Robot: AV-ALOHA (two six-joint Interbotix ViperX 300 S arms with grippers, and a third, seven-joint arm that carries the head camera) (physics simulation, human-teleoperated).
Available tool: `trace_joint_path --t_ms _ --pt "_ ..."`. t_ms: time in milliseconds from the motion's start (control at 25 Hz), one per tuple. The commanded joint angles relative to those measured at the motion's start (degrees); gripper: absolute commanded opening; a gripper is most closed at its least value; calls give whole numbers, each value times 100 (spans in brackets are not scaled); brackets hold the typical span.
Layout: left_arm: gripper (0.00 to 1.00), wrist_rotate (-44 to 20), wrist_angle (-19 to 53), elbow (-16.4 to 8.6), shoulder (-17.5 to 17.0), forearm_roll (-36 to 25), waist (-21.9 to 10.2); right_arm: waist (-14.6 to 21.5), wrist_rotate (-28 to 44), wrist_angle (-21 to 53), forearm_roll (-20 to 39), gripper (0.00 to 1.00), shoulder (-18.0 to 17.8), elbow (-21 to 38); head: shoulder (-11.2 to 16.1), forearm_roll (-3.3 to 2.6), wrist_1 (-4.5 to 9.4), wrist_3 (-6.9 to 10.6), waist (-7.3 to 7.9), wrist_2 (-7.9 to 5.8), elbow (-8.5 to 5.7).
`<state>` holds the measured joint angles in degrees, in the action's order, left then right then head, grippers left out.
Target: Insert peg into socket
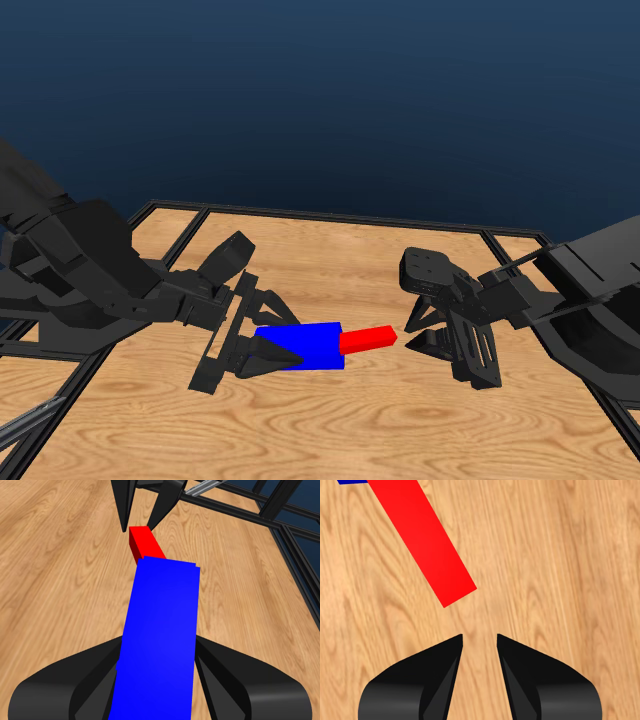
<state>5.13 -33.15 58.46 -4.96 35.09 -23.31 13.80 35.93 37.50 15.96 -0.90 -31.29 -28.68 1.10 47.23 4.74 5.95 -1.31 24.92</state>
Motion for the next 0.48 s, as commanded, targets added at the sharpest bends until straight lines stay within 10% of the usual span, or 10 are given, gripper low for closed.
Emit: trace_joint_path --t_ms 40,480 --pt "0 16 -167 -105 -184 -39 7 8 167 -417 12 0 151 -55 -66 3 -74 7 9 -14 -107" --pt "0 74 -176 -114 -128 40 -23 -45 -224 -642 155 0 -171 526 -79 -5 -79 17 -33 7 -105"
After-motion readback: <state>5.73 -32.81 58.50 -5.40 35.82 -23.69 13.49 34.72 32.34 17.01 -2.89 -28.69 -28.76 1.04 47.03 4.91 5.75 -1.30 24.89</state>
